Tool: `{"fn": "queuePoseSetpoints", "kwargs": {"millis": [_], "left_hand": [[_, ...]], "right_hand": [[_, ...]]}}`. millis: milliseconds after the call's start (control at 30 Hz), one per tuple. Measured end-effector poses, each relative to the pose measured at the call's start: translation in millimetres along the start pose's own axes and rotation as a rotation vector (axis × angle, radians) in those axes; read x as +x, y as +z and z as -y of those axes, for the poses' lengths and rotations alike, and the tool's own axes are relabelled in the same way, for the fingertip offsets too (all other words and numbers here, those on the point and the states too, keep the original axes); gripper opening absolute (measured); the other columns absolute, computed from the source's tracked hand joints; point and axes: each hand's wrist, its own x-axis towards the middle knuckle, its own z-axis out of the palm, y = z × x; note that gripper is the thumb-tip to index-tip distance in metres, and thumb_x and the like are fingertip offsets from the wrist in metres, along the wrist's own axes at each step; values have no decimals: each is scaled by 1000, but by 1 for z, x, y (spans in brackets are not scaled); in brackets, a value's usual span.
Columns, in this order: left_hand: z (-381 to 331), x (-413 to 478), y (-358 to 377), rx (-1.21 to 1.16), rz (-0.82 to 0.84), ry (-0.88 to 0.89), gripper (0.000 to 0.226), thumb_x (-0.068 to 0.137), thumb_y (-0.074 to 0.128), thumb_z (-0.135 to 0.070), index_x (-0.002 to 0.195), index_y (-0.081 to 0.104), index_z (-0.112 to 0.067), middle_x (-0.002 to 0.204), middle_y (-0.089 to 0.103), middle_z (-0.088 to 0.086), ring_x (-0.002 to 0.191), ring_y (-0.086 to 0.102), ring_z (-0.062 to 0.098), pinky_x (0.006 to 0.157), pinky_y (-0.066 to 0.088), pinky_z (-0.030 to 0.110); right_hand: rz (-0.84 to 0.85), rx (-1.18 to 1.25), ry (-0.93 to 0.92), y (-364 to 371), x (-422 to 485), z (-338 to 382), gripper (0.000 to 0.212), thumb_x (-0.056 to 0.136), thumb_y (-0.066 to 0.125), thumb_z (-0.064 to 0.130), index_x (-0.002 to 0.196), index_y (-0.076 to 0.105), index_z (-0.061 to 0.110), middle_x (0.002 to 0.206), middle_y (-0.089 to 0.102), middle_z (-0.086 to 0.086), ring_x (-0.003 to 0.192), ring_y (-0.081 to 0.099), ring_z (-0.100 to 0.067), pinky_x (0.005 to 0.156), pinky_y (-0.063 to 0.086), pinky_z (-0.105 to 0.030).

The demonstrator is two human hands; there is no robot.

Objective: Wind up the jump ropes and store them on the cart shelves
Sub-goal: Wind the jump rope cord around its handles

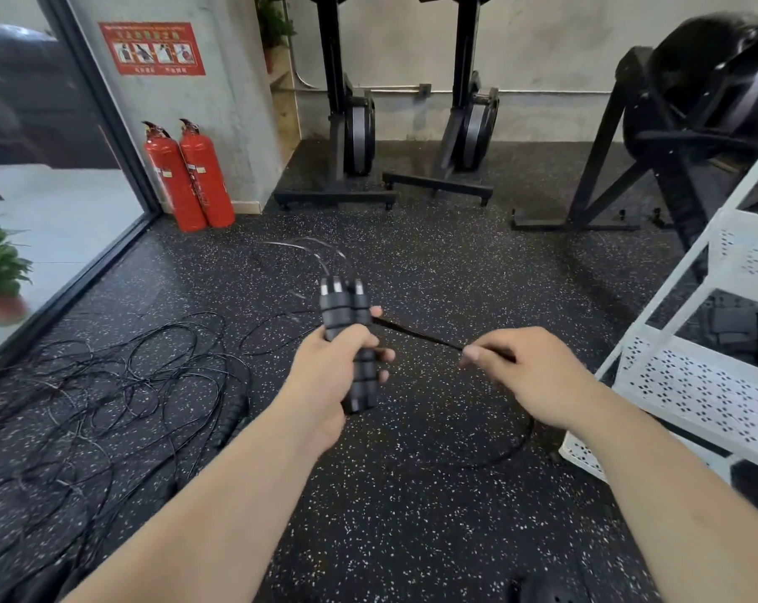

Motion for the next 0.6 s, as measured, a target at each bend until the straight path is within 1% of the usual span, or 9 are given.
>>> {"fn": "queuePoseSetpoints", "kwargs": {"millis": [33,100,167,233,333,400,467,533,600], "left_hand": [[-2,1,-2,-19,-16,9,35,95,62,5,123,72,-13,104,80,8,78,70,23,72,55,43],[-1,0,0,-28,-30,9,33,94,63,5,123,68,-10,101,78,11,77,70,24,71,55,43],[6,-7,8,-8,1,-17,31,94,64,4,123,66,-8,110,78,19,79,70,25,75,56,44],[17,-18,17,32,81,-61,32,94,63,4,123,66,-9,115,78,18,80,70,25,78,57,45],[33,-30,29,75,179,-120,31,95,61,4,126,64,-2,103,75,16,78,70,24,70,58,41],[36,-30,30,86,190,-143,32,96,59,4,127,66,-1,99,72,15,76,69,22,67,57,39],[30,-27,27,61,202,-151,35,96,57,4,128,70,-4,103,75,14,76,68,22,67,56,38],[23,-22,22,33,194,-144,36,97,56,3,127,73,-8,110,78,18,77,68,22,67,56,38],[17,-17,16,16,145,-120,35,97,58,3,125,74,-10,116,79,17,76,69,23,68,57,39]], "right_hand": [[-21,-2,1,-3,0,-2,24,105,55,53,93,74,46,69,71,8,51,55,-10,56,47,-33],[-73,5,7,-2,0,-1,25,106,54,51,92,74,45,61,65,12,47,47,-6,54,41,-32],[-116,23,8,6,1,6,26,106,54,50,92,74,42,57,61,18,46,45,-5,49,35,-24],[-113,24,-9,18,1,14,25,105,56,49,90,74,40,63,66,17,51,53,-5,49,37,-20],[-60,-30,-12,35,2,20,23,106,59,42,84,68,40,70,69,10,62,62,-10,55,43,-26],[-31,-35,3,37,3,20,30,106,60,38,77,63,42,67,66,9,58,58,-8,54,41,-28],[0,-28,-28,34,4,20,32,106,61,39,73,63,42,63,64,7,53,51,-6,55,41,-31],[27,0,-43,28,5,17,27,105,61,42,81,70,38,65,66,7,50,49,-4,56,41,-32],[54,20,-26,21,5,13,20,105,61,45,93,74,37,68,69,13,51,51,-2,56,44,-32]]}}
